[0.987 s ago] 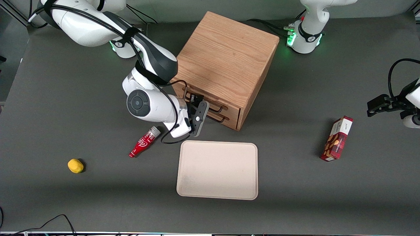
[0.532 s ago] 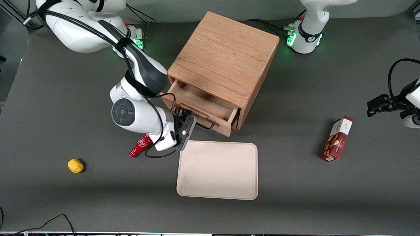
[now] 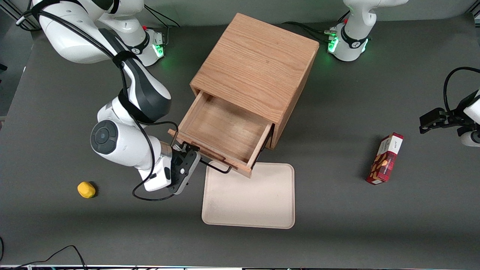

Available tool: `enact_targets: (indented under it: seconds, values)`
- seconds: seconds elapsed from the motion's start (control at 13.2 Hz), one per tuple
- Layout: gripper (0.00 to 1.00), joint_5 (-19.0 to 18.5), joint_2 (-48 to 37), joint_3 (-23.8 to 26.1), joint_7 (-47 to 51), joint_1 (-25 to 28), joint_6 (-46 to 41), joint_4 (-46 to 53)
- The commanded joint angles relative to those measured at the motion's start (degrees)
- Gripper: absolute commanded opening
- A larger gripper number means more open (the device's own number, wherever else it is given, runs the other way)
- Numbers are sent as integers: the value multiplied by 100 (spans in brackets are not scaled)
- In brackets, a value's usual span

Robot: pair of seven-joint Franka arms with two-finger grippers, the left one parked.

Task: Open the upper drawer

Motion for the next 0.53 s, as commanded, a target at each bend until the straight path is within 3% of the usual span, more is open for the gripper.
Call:
enact_targets:
  seconds: [0.0,0.46]
  values:
    - [100,-85,-2,25,19,126,-57,206]
    - [100,-67,-1196,105,1354,56,-890,145]
